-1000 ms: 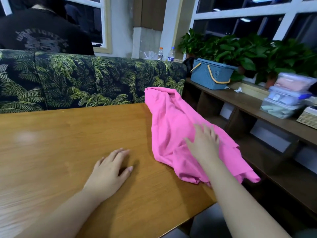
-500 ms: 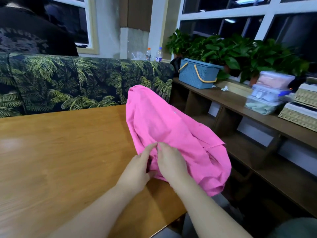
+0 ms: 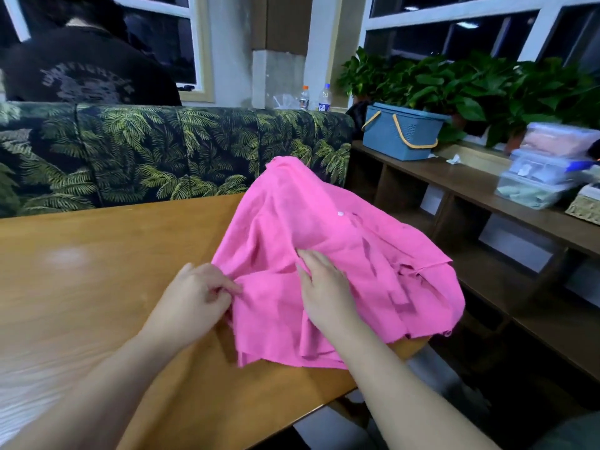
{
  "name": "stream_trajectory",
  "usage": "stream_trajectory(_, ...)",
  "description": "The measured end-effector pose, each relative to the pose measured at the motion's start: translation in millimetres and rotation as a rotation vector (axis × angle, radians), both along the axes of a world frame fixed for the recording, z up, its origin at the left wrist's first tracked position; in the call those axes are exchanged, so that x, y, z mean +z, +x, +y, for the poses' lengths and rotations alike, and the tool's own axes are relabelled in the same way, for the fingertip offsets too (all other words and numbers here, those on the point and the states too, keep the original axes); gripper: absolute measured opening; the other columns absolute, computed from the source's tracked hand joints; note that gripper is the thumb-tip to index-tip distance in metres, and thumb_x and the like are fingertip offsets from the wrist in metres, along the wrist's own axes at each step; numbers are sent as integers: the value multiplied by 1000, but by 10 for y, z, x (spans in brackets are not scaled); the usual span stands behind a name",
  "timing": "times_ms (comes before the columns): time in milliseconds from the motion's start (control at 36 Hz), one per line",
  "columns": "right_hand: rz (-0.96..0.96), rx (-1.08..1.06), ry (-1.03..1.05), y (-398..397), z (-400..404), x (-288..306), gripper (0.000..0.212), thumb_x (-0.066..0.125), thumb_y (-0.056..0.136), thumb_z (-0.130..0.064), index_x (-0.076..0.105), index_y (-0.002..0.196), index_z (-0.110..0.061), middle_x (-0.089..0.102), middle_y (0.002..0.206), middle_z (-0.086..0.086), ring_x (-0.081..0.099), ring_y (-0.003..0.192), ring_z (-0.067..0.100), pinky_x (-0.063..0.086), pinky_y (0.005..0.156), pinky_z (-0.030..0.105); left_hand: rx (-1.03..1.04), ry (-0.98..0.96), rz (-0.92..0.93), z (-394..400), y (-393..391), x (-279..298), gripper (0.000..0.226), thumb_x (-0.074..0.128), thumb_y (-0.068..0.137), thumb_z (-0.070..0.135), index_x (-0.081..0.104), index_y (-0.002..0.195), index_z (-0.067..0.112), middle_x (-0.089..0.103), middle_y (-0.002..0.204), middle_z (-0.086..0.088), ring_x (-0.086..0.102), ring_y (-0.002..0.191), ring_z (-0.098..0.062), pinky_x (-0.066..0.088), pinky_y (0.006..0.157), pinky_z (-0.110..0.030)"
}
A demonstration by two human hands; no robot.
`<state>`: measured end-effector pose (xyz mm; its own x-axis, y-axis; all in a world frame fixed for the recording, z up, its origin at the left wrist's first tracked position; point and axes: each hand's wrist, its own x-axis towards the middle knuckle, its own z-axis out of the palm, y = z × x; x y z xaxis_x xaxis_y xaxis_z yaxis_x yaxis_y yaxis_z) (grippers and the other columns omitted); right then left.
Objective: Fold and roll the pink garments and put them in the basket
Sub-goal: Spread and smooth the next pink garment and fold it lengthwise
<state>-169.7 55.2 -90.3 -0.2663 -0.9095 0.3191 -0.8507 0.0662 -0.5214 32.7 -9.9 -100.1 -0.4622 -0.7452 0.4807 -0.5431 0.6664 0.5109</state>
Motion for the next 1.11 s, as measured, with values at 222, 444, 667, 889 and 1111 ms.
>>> stream_trajectory(222,31,414,95,777,12,-33,45,31,103,-40,47,141,-23,43,149,-4,27,143,18,16,118,39,-22,334,318,205,322,-66,32,59,92,36,47,119,49,60,113,17,58,103,-1,48,86,-24)
stream_trajectory(444,172,-133,132,80,232,-181,50,47,95,-38,41,140,-19,36,149,6,28,139,27,25,114,45,-170,282,-62,187,86,-239,87,53,53,88,20,130,64,29,136,23,28,129,5,26,109,-23)
stream_trajectory(667,66,43,-34,59,377,-313,24,54,95,-21,63,116,-16,67,109,0,57,103,20,44,89,35,-88,0,-153,205,-190,-269,12,80,75,18,76,86,20,66,85,4,61,85,-21,43,81,-33)
stream_trajectory(889,114,16,-273,-7,315,-228,48,33,93,-46,67,114,-20,61,128,-1,47,127,21,32,106,39,134,-55,249,137,145,111,14,60,87,-2,59,88,12,60,101,0,52,92,-15,38,84,-25)
stream_trajectory(1111,149,-344,245,-340,234,-355,73,53,95,-39,13,152,-16,25,153,15,26,140,33,26,112,46,379,-39,217,-116,429,208,20,44,80,-11,56,82,4,58,98,-11,53,92,-26,36,74,-32)
